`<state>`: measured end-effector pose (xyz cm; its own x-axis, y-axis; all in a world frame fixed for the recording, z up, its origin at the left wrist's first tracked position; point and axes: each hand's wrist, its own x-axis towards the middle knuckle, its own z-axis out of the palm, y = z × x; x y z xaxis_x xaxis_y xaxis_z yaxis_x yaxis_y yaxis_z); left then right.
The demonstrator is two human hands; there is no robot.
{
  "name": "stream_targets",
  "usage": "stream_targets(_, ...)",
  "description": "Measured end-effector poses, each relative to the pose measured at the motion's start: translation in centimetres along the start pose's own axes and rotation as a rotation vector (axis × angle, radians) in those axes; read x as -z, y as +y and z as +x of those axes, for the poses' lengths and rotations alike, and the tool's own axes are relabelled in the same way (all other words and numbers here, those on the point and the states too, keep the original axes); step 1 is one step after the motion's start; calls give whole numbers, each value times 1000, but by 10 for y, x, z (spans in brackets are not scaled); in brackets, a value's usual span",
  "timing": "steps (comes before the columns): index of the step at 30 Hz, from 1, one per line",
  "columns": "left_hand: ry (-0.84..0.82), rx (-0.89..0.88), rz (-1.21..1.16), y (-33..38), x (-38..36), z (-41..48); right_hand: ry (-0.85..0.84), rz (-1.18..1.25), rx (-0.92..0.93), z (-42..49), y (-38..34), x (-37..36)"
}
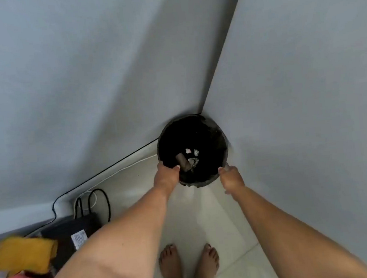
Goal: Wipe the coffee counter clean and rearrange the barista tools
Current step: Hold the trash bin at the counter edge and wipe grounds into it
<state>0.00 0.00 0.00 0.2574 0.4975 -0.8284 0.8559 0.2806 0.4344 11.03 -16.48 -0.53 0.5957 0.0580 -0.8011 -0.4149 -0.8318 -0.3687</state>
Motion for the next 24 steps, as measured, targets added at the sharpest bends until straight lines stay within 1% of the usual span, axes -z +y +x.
stream_targets(2,7,122,-133,-11,-14,25,-4,128,-82,30,13,-14)
stream_targets(5,-22,220,-272,-29,-35,61,-52,241,-109,62,28,-28)
stream_targets(9,36,230,-330,-45,-49,94,-77,315,-65,90,38,-44)
stream_targets(12,93,208,-325,-47,-54,98,-38,330,-75,98,38,-53)
stream_targets(15,122,185,-343,-45,-51,87,4,311,-88,91,34,-53)
stream_targets(19,145,138,-340,-39,-37,47,1,299,-79,55,24,-39)
stream_targets(24,176,110,-431,-24,-8,-31,-8,273,-51,-26,-2,-4)
